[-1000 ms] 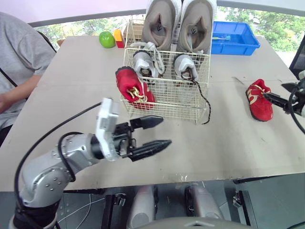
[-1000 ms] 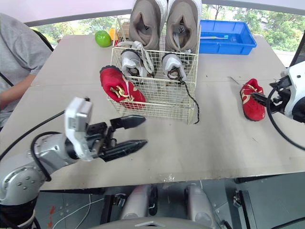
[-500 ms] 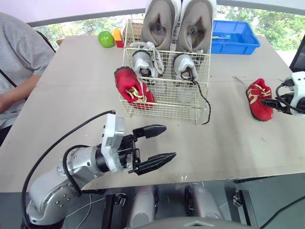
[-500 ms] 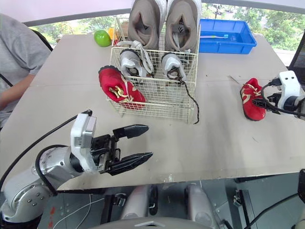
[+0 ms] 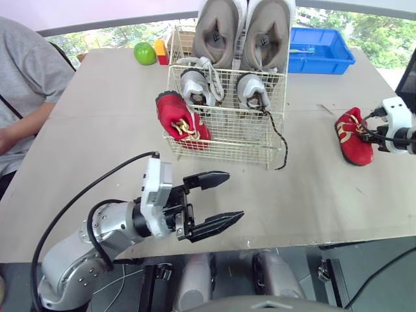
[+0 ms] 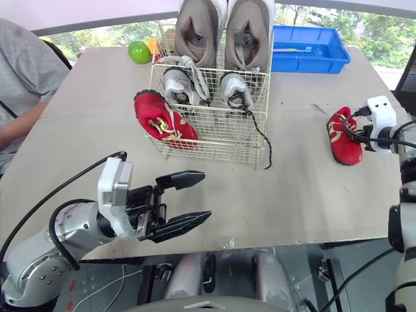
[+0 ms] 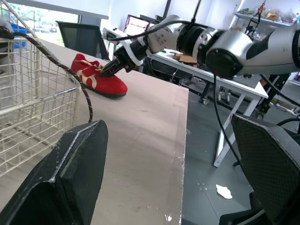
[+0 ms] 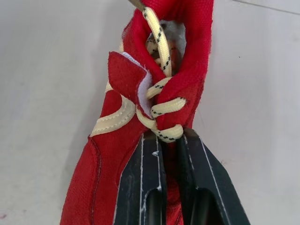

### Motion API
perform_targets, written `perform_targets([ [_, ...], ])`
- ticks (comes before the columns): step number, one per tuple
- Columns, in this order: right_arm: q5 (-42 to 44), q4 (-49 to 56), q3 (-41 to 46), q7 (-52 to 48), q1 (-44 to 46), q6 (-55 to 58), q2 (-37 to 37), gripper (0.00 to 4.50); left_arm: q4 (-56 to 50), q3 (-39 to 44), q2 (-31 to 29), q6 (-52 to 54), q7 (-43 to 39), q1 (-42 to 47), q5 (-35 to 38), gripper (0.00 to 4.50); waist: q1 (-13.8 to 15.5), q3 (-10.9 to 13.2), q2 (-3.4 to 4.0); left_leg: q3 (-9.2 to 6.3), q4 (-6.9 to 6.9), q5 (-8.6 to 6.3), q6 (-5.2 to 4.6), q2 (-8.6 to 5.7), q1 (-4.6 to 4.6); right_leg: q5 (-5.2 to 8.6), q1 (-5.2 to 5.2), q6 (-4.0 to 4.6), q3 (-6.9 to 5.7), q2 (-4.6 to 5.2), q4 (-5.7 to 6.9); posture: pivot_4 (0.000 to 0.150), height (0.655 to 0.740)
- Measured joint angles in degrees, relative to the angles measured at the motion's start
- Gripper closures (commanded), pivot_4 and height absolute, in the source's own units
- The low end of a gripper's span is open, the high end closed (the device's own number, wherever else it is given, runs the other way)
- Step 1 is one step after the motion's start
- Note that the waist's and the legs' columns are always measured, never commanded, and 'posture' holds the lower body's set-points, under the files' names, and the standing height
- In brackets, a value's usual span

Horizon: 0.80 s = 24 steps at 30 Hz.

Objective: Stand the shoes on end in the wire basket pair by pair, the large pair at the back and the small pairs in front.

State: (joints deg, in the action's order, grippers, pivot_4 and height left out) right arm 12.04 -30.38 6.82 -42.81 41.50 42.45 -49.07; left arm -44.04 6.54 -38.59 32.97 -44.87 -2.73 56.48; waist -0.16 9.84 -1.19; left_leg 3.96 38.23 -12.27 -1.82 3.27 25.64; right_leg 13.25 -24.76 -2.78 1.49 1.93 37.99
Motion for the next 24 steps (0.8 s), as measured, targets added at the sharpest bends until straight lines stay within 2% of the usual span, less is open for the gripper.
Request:
perform_targets([
  [1, 3.23, 13.92, 6.61, 2.17, -7.30, 0.45, 2.14, 4.42, 1.42, 0.10, 0.11, 0.04, 0.07, 0.78, 0.06, 0.00, 0.15, 0.01, 0.08, -0.04, -0.02, 0.00, 0.00, 0.01, 0.02, 0.00, -0.03, -0.03, -0.02, -0.01, 0.02, 0.150, 0.7400],
  [2, 4.27, 17.61, 8.07, 2.68, -8.46, 0.46, 3.00, 4.42, 1.92, 0.20, 0.19, 0.03, 0.12, 0.86, 0.07, 0.00, 0.01, 0.01, 0.19, -0.04, -0.01, 0.00, 0.01, 0.01, 0.01, 0.01, -0.03, -0.04, -0.02, -0.02, 0.04, 0.150, 0.7400],
  [3, 8.98, 26.56, 14.90, 6.53, -10.48, 1.31, 8.50, 4.42, 2.71, 0.07, 0.52, 0.15, 0.22, 1.58, 0.07, 0.00, -0.33, 0.01, 0.20, -0.01, -0.12, 0.00, 0.01, 0.02, -0.02, 0.00, -0.06, -0.04, 0.05, -0.04, 0.01, 0.150, 0.7400],
  [5, 18.28, 43.25, 22.98, 13.38, -11.19, 0.89, 19.21, 4.42, 3.95, -0.38, 1.53, 0.15, 0.36, 3.90, 0.08, 0.00, -0.96, 0.01, 0.28, -0.11, -0.08, 0.00, 0.02, 0.07, -0.05, 0.00, -0.10, -0.05, 0.07, -0.18, 0.15, 0.150, 0.7400],
  [7, 23.14, 56.95, 24.41, 18.07, -12.70, -0.14, 23.64, 4.42, 4.62, -0.29, 2.28, 0.12, 0.85, 4.97, 0.24, 0.00, -0.72, -0.04, 0.29, -0.29, -0.10, 0.00, 0.03, 0.07, -0.07, 0.00, -0.02, -0.04, -0.13, -0.19, 0.14, 0.150, 0.7400],
  [9, 25.29, 69.38, 20.05, 21.86, -16.20, -1.65, 28.36, 4.42, 6.52, 0.05, 3.68, -0.02, 2.22, 5.54, 0.37, 0.00, -0.54, -0.09, 0.25, -0.32, -0.03, 0.00, 0.03, 0.06, -0.05, 0.01, 0.06, -0.01, -0.22, -0.12, 0.08, 0.150, 0.7400],
  [10, 24.73, 71.67, 17.14, 23.30, -17.17, -2.30, 30.30, 4.42, 6.97, 0.08, 3.80, -0.16, 2.49, 5.91, 0.12, 0.00, -0.59, -0.09, 0.25, -0.28, 0.02, 0.00, 0.03, 0.05, -0.05, 0.00, 0.07, -0.01, -0.18, -0.10, 0.08, 0.150, 0.7400],
  [13, 16.36, 74.19, 3.10, 28.52, -18.91, -9.21, 37.56, 4.42, 7.61, 0.38, 4.09, -1.65, 3.05, 6.77, -2.18, 0.00, -0.83, -0.10, 0.26, -0.16, 0.08, 0.01, 0.03, 0.02, -0.07, 0.00, 0.04, 0.01, -0.06, -0.06, 0.09, 0.150, 0.7400],
  [17, -0.34, 67.46, -10.52, 30.21, -22.94, -31.09, 41.26, 4.42, 9.48, 5.00, 1.95, -0.68, 0.56, 3.45, 1.70, 0.00, -0.49, -0.15, 0.18, -0.20, 0.07, 0.01, 0.04, 0.02, -0.03, 0.03, 0.04, 0.05, -0.18, 0.00, 0.03, 0.150, 0.7400],
  [21, -9.12, 55.80, -17.60, 31.03, -29.65, -47.64, 44.26, 4.42, 10.29, 11.21, -1.50, 0.48, -1.38, 1.12, 5.59, 0.00, -0.69, -0.18, 0.12, -0.17, 0.06, 0.02, 0.05, 0.02, -0.04, 0.13, 0.05, 0.21, -0.18, 0.03, 0.03, 0.150, 0.7400],
  [24, -11.13, 51.40, -18.88, 31.14, -31.18, -54.19, 45.33, 4.42, 10.90, 13.52, -2.76, 1.01, -2.16, 0.02, 6.34, 0.00, -0.66, -0.18, 0.12, -0.19, 0.07, 0.02, 0.05, 0.03, -0.05, 0.14, 0.06, 0.24, -0.20, 0.04, 0.04, 0.150, 0.7400],
])
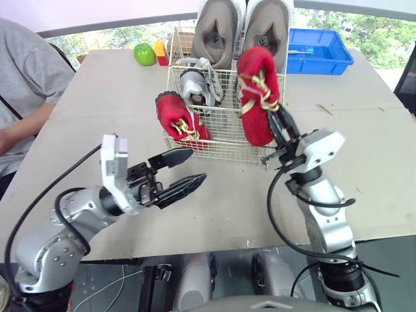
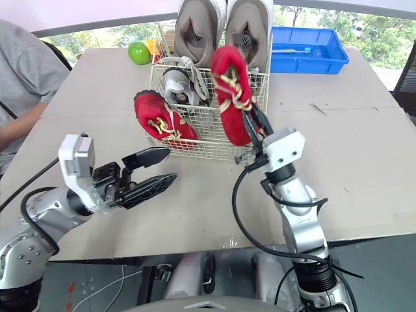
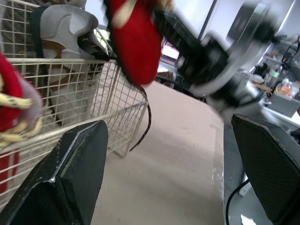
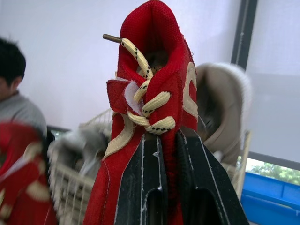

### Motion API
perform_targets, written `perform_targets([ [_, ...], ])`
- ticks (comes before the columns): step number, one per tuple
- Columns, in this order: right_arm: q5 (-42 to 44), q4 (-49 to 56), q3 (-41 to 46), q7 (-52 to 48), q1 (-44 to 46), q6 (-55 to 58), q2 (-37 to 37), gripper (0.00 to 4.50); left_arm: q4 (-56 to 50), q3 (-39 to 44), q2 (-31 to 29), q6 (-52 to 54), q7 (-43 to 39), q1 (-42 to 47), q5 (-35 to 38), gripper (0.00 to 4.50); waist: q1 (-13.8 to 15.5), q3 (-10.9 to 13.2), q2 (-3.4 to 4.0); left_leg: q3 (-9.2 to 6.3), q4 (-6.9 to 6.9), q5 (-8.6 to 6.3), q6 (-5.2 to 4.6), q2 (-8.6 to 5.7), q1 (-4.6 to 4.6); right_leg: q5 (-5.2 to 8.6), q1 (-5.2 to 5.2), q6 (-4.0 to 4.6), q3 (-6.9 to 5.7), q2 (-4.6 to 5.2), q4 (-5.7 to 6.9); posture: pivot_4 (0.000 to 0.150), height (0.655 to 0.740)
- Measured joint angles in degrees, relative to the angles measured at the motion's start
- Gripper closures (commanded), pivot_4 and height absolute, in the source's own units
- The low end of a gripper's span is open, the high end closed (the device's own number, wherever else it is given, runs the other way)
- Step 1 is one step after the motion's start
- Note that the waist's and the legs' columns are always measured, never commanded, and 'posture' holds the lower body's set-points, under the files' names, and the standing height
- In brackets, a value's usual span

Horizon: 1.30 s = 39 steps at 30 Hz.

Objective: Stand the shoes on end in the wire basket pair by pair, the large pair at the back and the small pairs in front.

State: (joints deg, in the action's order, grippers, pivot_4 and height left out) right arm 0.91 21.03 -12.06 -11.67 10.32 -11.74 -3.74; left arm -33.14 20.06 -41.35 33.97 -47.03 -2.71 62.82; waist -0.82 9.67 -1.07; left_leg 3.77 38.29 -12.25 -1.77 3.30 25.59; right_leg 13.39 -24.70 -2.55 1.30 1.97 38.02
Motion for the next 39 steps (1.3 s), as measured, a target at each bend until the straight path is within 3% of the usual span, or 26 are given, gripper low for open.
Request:
perform_targets([
  [6, -5.42, -15.98, 2.39, 5.72, 5.20, -13.53, 1.89, 4.42, -0.53, 2.27, -0.05, 0.04, -0.73, -4.72, 0.40, 0.00, -0.10, -0.06, -0.10, 0.02, -0.01, 0.00, 0.03, 0.02, -0.08, 0.00, 0.05, 0.03, 0.02, 0.01, 0.02, 0.150, 0.7400],
  [12, -4.14, -18.32, 2.84, 5.48, 7.91, -15.46, 3.01, 4.42, -1.56, 2.29, 0.47, -0.07, 0.22, -5.15, 0.38, 0.00, 0.01, -0.07, -0.10, -0.01, -0.03, 0.00, 0.03, 0.02, -0.08, -0.01, 0.06, 0.03, 0.00, 0.01, 0.03, 0.150, 0.7400],
  [18, -4.90, -28.20, 0.80, 4.33, 4.65, -24.40, 3.54, 4.42, -4.48, -0.22, 1.35, 0.13, 4.53, -2.98, 0.37, 0.00, 0.01, -0.30, -0.32, 0.01, -0.06, 0.00, 0.02, 0.01, -0.28, 0.00, 0.25, 0.04, 0.05, 0.01, 0.03, 0.150, 0.7400],
  [21, -2.59, -30.15, -0.86, 1.00, -2.38, -25.64, 2.47, 3.54, -5.05, -0.28, 1.38, 0.24, 5.67, -3.05, 0.37, 0.00, 0.08, -0.36, -0.39, 0.06, -0.27, -0.02, 0.02, 0.02, -0.99, 0.04, 0.93, 0.06, 0.05, 0.09, -0.14, 0.150, 0.7400],
  [24, 1.29, -27.27, -2.21, -3.38, -9.18, -23.90, 0.27, 2.19, -5.07, -0.01, 1.36, 0.23, 6.00, -3.88, 0.37, 0.00, 0.01, -0.65, -0.69, 0.08, -0.63, -0.05, 0.06, 0.11, -1.74, 0.11, 1.30, 0.16, 0.25, 0.31, -0.18, 0.150, 0.7400],
  [27, 4.88, -25.19, -1.20, -5.95, -12.82, -16.53, -3.64, 0.80, -5.08, 0.03, 1.36, 0.19, 5.94, -4.61, 0.36, 0.00, -0.04, -0.57, -0.58, 0.32, -0.77, -0.17, 0.28, 0.02, -1.79, 0.10, 1.16, 0.16, 0.26, 0.71, -0.12, 0.150, 0.7400],
  [34, 4.75, -6.45, 0.36, -8.22, -12.01, 1.02, -11.98, 0.80, -5.03, -0.31, 1.73, -0.09, 5.66, -4.82, 0.21, 0.00, 0.02, -0.56, -0.55, 0.36, -1.02, -0.03, 0.04, 0.00, -1.75, 0.19, 1.03, 0.26, 0.22, 0.62, -0.16, 0.150, 0.7400],
  [39, 8.67, 10.71, 1.43, -10.72, 1.95, 25.91, -17.82, 0.80, -4.87, -0.47, 1.73, -0.92, 3.19, -5.84, -1.33, 0.00, -0.05, -0.55, -0.55, 0.38, -1.06, -0.02, 0.03, -0.01, -1.75, 0.19, 1.00, 0.27, 0.21, 0.51, -0.16, 0.150, 0.7400],
])
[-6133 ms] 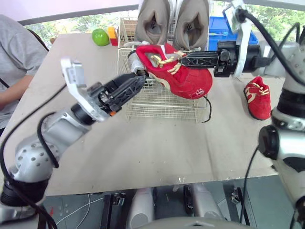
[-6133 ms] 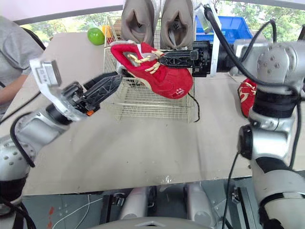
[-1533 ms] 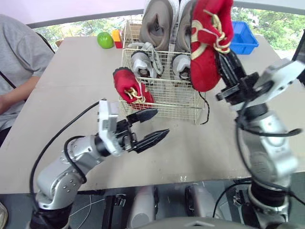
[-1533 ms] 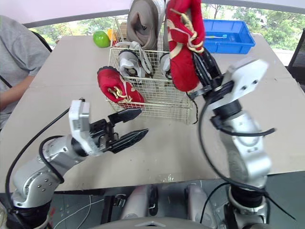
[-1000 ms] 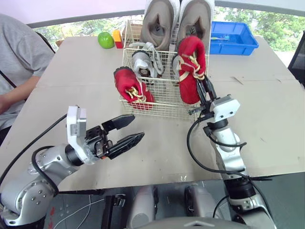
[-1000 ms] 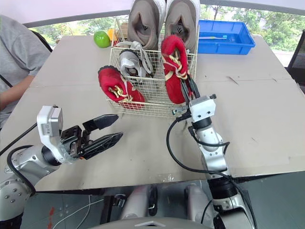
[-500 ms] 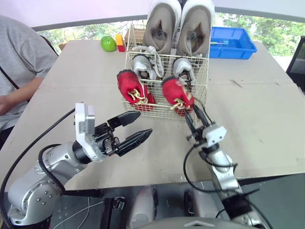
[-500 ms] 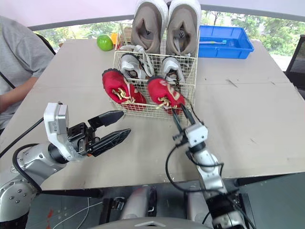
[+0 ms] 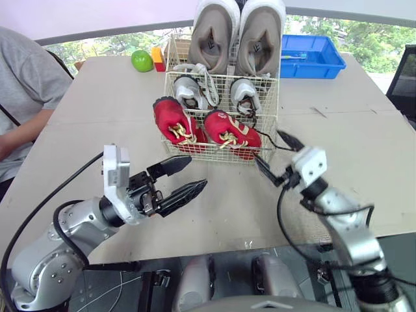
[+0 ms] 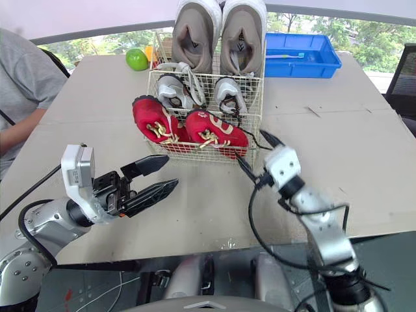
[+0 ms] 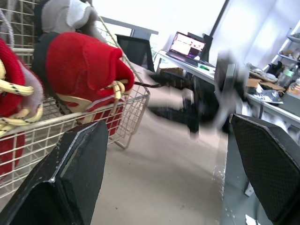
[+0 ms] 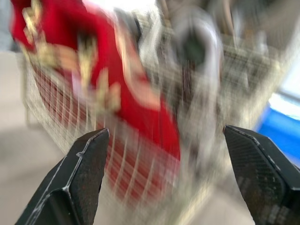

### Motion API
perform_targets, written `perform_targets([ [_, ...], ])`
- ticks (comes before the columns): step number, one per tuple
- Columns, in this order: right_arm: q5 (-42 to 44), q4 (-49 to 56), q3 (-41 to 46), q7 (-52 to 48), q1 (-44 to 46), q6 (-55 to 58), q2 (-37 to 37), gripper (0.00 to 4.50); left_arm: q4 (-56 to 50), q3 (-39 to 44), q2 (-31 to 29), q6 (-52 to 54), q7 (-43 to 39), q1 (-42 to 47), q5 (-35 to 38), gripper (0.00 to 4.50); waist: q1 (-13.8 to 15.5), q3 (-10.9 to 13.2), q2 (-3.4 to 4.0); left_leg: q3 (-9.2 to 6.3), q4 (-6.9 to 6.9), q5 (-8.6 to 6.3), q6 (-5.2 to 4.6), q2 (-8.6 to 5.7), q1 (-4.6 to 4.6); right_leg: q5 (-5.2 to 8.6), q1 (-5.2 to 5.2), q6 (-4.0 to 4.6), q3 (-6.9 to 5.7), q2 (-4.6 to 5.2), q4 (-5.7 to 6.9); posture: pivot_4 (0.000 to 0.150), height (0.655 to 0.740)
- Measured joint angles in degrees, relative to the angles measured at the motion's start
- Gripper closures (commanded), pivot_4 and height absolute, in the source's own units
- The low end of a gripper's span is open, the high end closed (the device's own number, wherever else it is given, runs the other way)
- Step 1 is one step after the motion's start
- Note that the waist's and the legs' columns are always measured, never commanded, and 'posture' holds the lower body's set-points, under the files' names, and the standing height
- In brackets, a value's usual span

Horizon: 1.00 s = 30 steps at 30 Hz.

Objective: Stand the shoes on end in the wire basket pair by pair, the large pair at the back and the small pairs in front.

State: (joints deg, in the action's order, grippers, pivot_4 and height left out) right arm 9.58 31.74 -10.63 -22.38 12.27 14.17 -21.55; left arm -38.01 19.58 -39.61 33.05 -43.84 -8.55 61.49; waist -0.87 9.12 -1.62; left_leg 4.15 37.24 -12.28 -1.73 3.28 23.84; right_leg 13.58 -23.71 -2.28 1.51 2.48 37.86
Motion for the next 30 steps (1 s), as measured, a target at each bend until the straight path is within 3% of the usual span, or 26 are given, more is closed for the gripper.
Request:
perform_targets([
  [2, 2.77, 3.51, -0.19, -1.08, 7.65, 9.89, -0.30, 0.80, 0.63, -0.17, -0.04, -0.90, -1.73, -0.84, -1.93, 0.00, 0.11, 0.00, -0.01, -0.02, -0.01, 0.00, 0.00, 0.01, 0.00, 0.03, -0.01, 0.06, -0.05, -0.03, -0.01, 0.150, 0.7400],
  [6, 7.01, 4.87, -1.58, -3.07, 14.19, 22.37, -1.07, 0.80, 1.23, -0.48, 0.05, -1.81, -3.32, -0.75, -4.04, 0.00, 0.42, 0.00, -0.01, -0.04, -0.06, -0.01, 0.00, 0.04, 0.06, 0.06, -0.04, 0.11, -0.13, 0.12, -0.11, 0.150, 0.7400],
  [12, -0.13, -4.32, -8.85, -2.85, 26.51, 29.28, -3.77, 0.80, 1.82, -2.07, 1.80, -3.20, -3.43, -0.47, -5.94, 0.00, -0.02, 0.01, -0.01, 0.03, -0.12, -0.01, -0.02, -0.02, 0.13, 0.06, -0.11, 0.11, -0.08, 0.20, -0.18, 0.150, 0.7400],
  [20, -0.87, -3.63, -7.17, -1.15, 25.40, 32.70, 1.51, 4.38, 1.51, -2.22, 4.21, -5.27, -3.09, -3.49, -8.20, 0.00, 0.31, 0.00, -0.04, -0.08, -0.12, 0.00, -0.02, -0.01, 0.34, 0.06, -0.16, 0.10, -0.25, 0.22, -0.22, 0.150, 0.7400],
  [30, 0.70, 11.51, 2.97, 5.36, 12.63, 41.99, 3.76, 4.44, 1.88, -4.96, 5.16, -5.91, -2.17, -1.37, -9.32, 0.00, 0.55, -0.03, -0.07, -0.10, -0.04, 0.01, -0.02, -0.06, 0.86, 0.07, -0.48, 0.07, -0.57, 0.24, -0.27, 0.150, 0.7400],
])
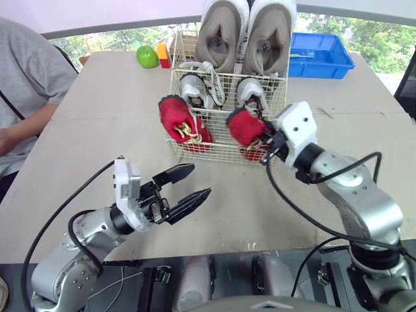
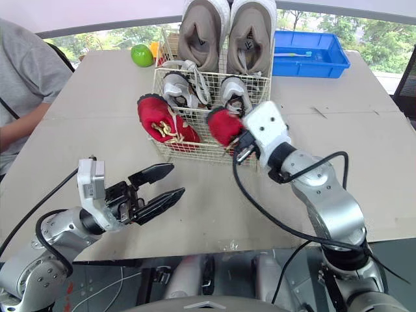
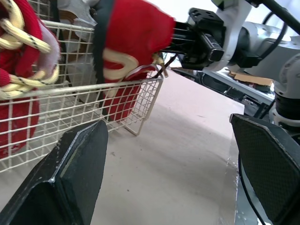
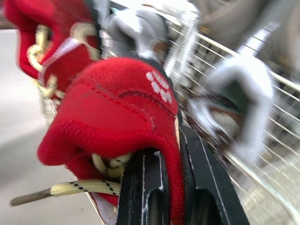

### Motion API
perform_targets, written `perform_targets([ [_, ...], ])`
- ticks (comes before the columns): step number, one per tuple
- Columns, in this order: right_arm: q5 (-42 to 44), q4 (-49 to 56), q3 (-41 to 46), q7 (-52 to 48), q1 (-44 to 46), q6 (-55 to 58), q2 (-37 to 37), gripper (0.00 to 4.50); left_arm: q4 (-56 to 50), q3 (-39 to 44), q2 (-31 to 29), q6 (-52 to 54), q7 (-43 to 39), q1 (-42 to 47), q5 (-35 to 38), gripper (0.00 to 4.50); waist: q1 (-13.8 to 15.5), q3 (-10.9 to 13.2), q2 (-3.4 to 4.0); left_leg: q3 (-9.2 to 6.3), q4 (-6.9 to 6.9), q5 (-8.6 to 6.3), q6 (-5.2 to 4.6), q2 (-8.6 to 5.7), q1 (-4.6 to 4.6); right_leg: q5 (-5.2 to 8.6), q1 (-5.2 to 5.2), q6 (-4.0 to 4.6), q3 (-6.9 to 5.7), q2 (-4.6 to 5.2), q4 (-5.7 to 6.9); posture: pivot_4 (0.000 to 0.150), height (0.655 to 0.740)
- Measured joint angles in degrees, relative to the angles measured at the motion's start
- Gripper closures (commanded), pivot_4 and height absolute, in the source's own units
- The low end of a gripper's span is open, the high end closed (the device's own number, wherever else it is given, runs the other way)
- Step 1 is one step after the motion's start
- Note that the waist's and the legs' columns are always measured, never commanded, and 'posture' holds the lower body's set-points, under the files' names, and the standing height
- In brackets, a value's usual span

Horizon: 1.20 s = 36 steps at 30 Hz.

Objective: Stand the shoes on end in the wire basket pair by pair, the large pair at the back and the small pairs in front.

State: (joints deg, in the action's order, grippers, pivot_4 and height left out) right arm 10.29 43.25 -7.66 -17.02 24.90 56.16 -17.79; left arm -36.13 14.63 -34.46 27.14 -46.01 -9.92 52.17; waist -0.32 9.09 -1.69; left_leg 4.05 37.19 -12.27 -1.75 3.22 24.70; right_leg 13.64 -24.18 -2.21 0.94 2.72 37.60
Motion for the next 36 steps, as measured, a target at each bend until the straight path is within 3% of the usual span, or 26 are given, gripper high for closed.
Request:
perform_targets([
  [4, -0.81, 2.52, 3.20, 6.06, -2.25, 6.30, 5.69, 4.44, 2.60, -2.04, 0.42, -0.06, -0.62, 2.63, -0.79, 0.00, -0.16, -0.06, -0.04, 0.00, 0.05, 0.00, 0.01, 0.01, -0.03, -0.01, 0.01, 0.00, 0.02, -0.02, 0.07, 0.150, 0.7400],
  [8, 0.46, 1.29, 10.38, 9.43, 3.12, 14.61, 15.14, 4.44, 4.59, -2.40, 0.45, -0.22, -1.71, 3.58, -1.52, 0.00, -0.40, -0.06, -0.02, -0.12, 0.09, 0.00, 0.01, 0.04, -0.05, -0.02, -0.01, 0.00, 0.02, -0.01, 0.13, 0.150, 0.7400],
  [13, 3.23, 0.55, 15.39, 8.88, 10.15, 25.32, 16.71, 4.44, 5.53, -2.95, 0.47, -0.63, -2.57, 4.41, -2.09, 0.00, -0.52, -0.01, 0.06, -0.16, 0.02, 0.01, -0.01, 0.03, 0.02, -0.01, -0.06, 0.01, -0.03, 0.04, 0.05, 0.150, 0.7400],
  [18, 4.41, 2.50, 14.67, 8.62, 10.80, 31.81, 16.43, 4.44, 5.43, -3.43, 1.15, -1.42, -2.63, 3.77, -2.68, 0.00, -0.70, -0.02, 0.05, -0.17, -0.13, 0.00, 0.00, 0.04, 0.01, 0.00, -0.09, 0.00, -0.08, -0.03, 0.01, 0.150, 0.7400],
  [22, 4.24, 2.19, 19.96, 9.69, 11.28, 34.59, 25.27, 4.44, 5.19, -3.41, 1.43, -1.58, -2.45, 2.79, -2.70, 0.00, -0.84, -0.02, 0.08, -0.24, -0.11, 0.00, 0.00, 0.08, -0.01, -0.01, -0.10, 0.01, -0.08, -0.07, 0.05, 0.150, 0.7400],
  [27, 4.84, -2.04, 26.00, 11.14, 16.19, 35.96, 25.60, 4.44, 5.05, -3.42, 1.74, -1.84, -2.30, 2.16, -2.85, 0.00, -0.91, 0.06, 0.19, -0.14, -0.09, 0.00, 0.00, 0.05, 0.12, -0.01, -0.27, 0.02, -0.01, 0.05, 0.05, 0.150, 0.7400],
  [36, 4.44, -2.33, 19.89, 14.01, 15.51, 35.68, 24.55, 4.44, 5.05, -3.61, 2.63, -3.18, -2.45, 1.11, -3.91, 0.00, -2.28, 0.04, 0.17, -0.08, -0.33, 0.01, 0.00, 0.02, 0.10, -0.01, -0.34, -0.01, 0.06, -0.07, 0.03, 0.150, 0.7400],
])
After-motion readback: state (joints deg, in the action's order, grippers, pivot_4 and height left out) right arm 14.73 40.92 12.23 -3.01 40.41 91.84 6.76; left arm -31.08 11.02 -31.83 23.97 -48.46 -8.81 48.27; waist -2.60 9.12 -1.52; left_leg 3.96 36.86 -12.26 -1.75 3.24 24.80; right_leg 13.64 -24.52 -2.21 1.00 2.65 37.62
